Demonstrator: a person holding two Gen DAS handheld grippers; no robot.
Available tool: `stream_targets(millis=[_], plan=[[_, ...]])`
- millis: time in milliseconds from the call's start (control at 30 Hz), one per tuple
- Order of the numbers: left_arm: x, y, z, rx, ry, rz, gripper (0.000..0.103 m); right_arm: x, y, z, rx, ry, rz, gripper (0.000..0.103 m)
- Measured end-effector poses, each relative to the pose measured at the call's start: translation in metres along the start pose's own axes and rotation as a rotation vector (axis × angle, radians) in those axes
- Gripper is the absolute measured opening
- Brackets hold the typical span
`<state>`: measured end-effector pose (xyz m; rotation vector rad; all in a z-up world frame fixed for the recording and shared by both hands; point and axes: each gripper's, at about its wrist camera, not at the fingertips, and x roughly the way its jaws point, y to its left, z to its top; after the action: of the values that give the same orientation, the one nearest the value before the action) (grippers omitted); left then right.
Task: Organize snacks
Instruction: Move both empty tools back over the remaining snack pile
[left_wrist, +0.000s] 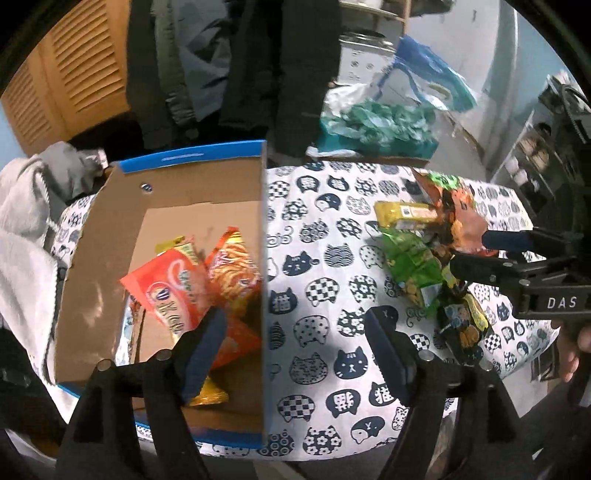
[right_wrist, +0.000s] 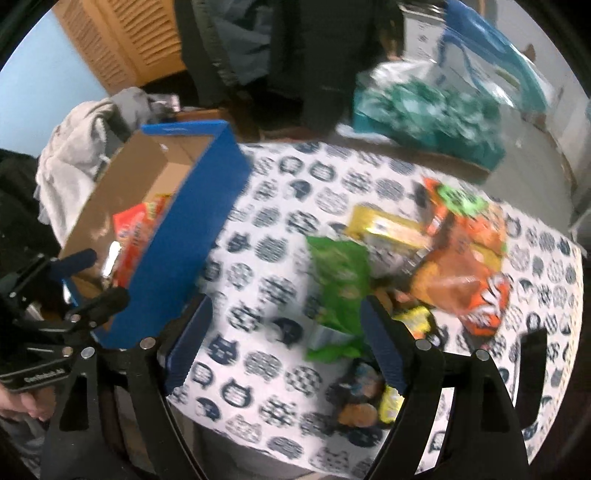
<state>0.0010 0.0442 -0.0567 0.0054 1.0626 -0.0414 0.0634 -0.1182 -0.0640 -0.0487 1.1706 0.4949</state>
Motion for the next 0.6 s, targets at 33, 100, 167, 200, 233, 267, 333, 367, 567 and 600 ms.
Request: stream_targets(millis=[33, 100, 167, 200, 233, 267, 333, 367, 567, 600], plan=[[0.001, -0.004, 0.0, 0.011, 0.001, 0.001, 0.078, 0.001, -0.006, -0.003, 0.006, 0.003, -0.002, 0.082], [0.005, -0.016, 0.0, 0.036, 0.011, 0.001, 0.078, 0.003, -0.016, -0.01, 0.023, 0.016, -0.007, 0.082], [0.009, -0.024, 0.0, 0.052, 0.024, -0.007, 0.079, 0.004, -0.026, -0.016, 0.035, 0.029, -0.018, 0.082], [0.011, -0.031, -0.001, 0.067, 0.035, -0.016, 0.079, 0.005, -0.031, -0.02, 0.044, 0.034, -0.022, 0.082], [0.012, -0.035, -0.002, 0.078, 0.04, -0.02, 0.078, 0.006, -0.034, -0.023, 0.049, 0.038, -0.024, 0.082], [0.013, -0.04, -0.003, 0.09, 0.044, -0.022, 0.078, 0.006, -0.038, -0.025, 0.055, 0.042, -0.027, 0.082], [0.017, -0.051, -0.006, 0.122, 0.056, -0.022, 0.078, 0.008, -0.045, -0.031, 0.067, 0.052, -0.038, 0.082], [0.02, -0.056, -0.008, 0.136, 0.064, -0.025, 0.078, 0.009, -0.048, -0.033, 0.072, 0.057, -0.042, 0.082], [0.036, -0.072, -0.016, 0.176, 0.1, -0.019, 0.079, 0.022, -0.063, -0.048, 0.097, 0.112, -0.058, 0.082], [0.041, -0.074, -0.017, 0.181, 0.109, -0.016, 0.079, 0.025, -0.065, -0.051, 0.104, 0.123, -0.054, 0.082]])
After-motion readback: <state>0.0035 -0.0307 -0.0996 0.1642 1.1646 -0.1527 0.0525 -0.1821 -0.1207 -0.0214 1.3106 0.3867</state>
